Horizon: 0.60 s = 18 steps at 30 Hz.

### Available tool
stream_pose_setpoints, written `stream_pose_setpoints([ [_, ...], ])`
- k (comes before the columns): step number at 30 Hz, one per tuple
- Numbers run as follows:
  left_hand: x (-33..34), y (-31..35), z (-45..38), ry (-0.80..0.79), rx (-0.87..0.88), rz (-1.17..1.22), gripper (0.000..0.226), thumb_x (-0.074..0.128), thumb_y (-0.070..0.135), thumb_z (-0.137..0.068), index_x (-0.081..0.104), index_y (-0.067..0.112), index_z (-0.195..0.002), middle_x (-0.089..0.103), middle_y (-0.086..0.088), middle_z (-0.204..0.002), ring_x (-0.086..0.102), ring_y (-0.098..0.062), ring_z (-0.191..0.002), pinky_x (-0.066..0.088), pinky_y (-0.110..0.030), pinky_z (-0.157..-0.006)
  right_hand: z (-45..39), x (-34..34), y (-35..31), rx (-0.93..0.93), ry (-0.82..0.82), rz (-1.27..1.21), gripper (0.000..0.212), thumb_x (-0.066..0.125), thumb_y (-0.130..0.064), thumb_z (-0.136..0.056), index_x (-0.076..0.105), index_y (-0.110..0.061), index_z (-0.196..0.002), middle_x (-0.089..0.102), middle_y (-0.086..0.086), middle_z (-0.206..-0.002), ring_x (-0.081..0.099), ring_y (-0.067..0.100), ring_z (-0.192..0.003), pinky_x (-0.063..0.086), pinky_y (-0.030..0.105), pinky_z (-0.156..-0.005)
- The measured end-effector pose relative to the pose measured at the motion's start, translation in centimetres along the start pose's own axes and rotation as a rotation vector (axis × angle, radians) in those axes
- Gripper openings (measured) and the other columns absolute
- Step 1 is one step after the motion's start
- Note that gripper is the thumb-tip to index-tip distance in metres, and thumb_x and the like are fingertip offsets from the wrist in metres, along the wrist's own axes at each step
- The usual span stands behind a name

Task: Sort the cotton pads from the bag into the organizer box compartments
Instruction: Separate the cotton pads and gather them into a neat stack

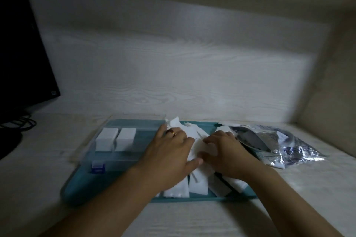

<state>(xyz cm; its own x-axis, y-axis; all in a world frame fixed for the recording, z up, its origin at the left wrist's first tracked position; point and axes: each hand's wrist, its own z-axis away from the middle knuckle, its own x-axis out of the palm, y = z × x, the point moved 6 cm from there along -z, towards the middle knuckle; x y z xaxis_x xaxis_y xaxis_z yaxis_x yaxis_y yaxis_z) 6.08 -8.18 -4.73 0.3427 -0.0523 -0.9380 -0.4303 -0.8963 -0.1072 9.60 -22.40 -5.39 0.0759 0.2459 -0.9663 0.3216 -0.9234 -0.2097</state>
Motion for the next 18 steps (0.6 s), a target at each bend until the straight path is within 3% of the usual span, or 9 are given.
stream_pose_setpoints([
  [4,1.6,0.3,0.0,-0.032,-0.09,0.075,0.058,0.04,0.064,-0.094,0.044,0.03,-0.141,0.046,0.007,-0.145,0.037,-0.015,-0.137,0.007,-0.042,-0.122,0.1,-0.6,-0.3,-0.013,0.106,-0.076,0.035,0.06,-0.041,-0.092,0.06,-0.028,-0.125,0.052,-0.003,-0.128,0.042,0.017,-0.119,0.038,0.031,-0.099],
  [7,2.0,-0.3,0.4,0.052,-0.129,0.208,0.05,0.049,0.06,-0.093,0.046,0.037,-0.137,0.047,0.015,-0.143,0.036,-0.008,-0.136,0.005,-0.035,-0.122,0.1,-1.5,-0.8,-0.068,0.242,-0.13,0.017,0.062,-0.03,-0.092,0.068,-0.025,-0.107,0.061,-0.002,-0.112,0.051,0.016,-0.107,0.044,0.03,-0.092],
  [10,1.8,-0.7,0.8,0.127,-0.134,0.286,0.039,0.056,0.052,-0.093,0.053,0.042,-0.131,0.052,0.021,-0.135,0.038,-0.005,-0.132,0.002,-0.029,-0.121,0.3,-2.5,-0.8,-0.085,0.352,-0.22,0.013,0.064,-0.024,-0.092,0.073,-0.021,-0.101,0.067,-0.004,-0.1,0.059,0.012,-0.093,0.049,0.025,-0.082],
  [13,1.6,-0.5,1.2,0.144,-0.129,0.27,0.041,0.047,0.059,-0.094,0.054,0.042,-0.131,0.05,0.019,-0.133,0.036,-0.007,-0.133,0.001,-0.032,-0.122,0.2,-2.6,0.1,-0.041,0.391,-0.269,0.014,0.067,-0.022,-0.09,0.077,-0.022,-0.1,0.069,-0.006,-0.097,0.06,0.007,-0.083,0.044,0.012,-0.07],
  [16,1.9,-0.2,1.1,0.071,-0.121,0.189,0.063,0.026,0.073,-0.091,0.047,0.039,-0.139,0.04,0.012,-0.148,0.021,-0.011,-0.145,-0.002,-0.044,-0.122,-0.1,-2.0,0.9,0.009,0.394,-0.243,0.012,0.07,-0.026,-0.088,0.077,-0.024,-0.097,0.066,-0.009,-0.097,0.057,0.003,-0.079,0.041,0.011,-0.068],
  [18,2.0,-0.1,1.1,0.028,-0.103,0.161,0.071,0.026,0.079,-0.087,0.044,0.038,-0.142,0.031,0.01,-0.156,0.008,-0.013,-0.15,-0.008,-0.048,-0.121,-0.2,-2.1,1.2,0.051,0.389,-0.312,0.008,0.069,-0.026,-0.089,0.076,-0.024,-0.091,0.065,-0.013,-0.089,0.057,0.0,-0.073,0.04,0.011,-0.061],
])
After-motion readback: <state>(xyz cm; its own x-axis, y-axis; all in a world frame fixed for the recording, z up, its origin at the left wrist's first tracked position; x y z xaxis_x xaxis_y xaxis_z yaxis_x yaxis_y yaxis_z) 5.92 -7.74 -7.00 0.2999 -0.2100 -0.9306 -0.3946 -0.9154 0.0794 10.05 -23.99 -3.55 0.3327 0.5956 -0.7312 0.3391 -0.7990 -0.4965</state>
